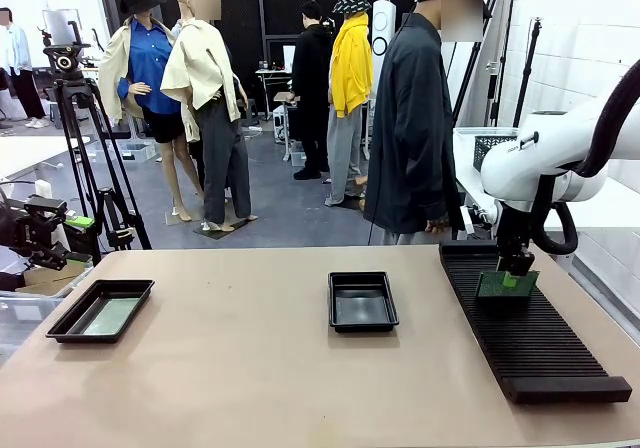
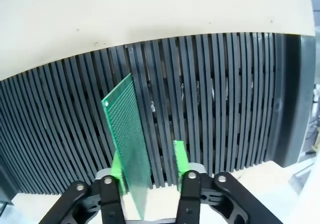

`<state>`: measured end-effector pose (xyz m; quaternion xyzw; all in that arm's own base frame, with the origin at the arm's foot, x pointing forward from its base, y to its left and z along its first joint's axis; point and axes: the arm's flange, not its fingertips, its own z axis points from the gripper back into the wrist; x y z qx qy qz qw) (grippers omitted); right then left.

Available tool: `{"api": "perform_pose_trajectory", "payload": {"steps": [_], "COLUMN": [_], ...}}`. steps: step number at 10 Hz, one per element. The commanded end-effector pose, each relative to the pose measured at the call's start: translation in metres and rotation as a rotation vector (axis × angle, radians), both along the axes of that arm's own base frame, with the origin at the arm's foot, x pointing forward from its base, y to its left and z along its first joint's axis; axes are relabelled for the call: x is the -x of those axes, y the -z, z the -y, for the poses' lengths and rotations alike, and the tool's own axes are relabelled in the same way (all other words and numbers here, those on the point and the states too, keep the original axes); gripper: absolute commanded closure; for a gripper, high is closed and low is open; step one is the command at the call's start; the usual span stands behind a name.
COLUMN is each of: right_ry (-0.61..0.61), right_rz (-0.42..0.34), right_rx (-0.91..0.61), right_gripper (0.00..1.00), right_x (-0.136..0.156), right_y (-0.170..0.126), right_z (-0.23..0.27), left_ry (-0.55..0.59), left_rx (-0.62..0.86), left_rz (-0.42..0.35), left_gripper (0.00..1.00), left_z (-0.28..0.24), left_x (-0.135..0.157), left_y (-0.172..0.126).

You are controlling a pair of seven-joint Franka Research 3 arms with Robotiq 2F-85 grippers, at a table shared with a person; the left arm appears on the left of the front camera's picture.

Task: Inspect and transfer BCBs to ESD trays.
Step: Pick up the Blank PCB from the PCB Rack and place it in the right ESD tray.

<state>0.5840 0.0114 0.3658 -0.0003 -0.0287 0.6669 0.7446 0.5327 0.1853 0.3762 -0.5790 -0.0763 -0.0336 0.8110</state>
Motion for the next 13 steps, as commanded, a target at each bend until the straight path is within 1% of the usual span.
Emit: {"api": "perform_pose_trajectory", "payload": {"steps": [1,2,3,7,10,11,12,13], "right_ry": [-0.026,-0.029,-0.033,-0.049,-0.032,-0.03,-0.031,0.006], "right_rz": [-0.019,-0.021,-0.026,-0.045,-0.055,-0.058,-0.08,-0.108], "right_rx": [-0.004,-0.005,-0.005,-0.028,-0.023,-0.031,-0.055,-0.095], "right_gripper": [0.82,0.96,1.0,1.0,1.0,1.0,1.0,1.0], "right_x": [-0.004,-0.004,-0.004,-0.005,-0.006,-0.006,-0.003,0.003], "right_y": [-0.003,-0.003,-0.002,-0.002,-0.005,-0.009,-0.019,-0.037], "right_z": [0.005,0.006,0.007,0.011,0.013,0.013,0.012,0.011], "left_ry": [-0.011,-0.011,-0.011,-0.011,-0.011,-0.011,-0.011,-0.011], "left_rx": [0.017,0.017,0.017,0.017,0.017,0.017,0.017,0.017], "left_rz": [0.006,0.006,0.006,0.006,0.006,0.006,0.006,0.006], "left_gripper": [0.0,0.0,0.0,0.0,0.0,0.0,0.0,0.0], "left_z": [0.001,0.001,0.001,0.001,0.001,0.001,0.001,0.001], "left_x": [0.002,0.002,0.002,0.002,0.002,0.002,0.002,0.002], "left_y": [-0.002,-0.002,-0.002,-0.002,-0.002,-0.002,-0.002,-0.002]}}
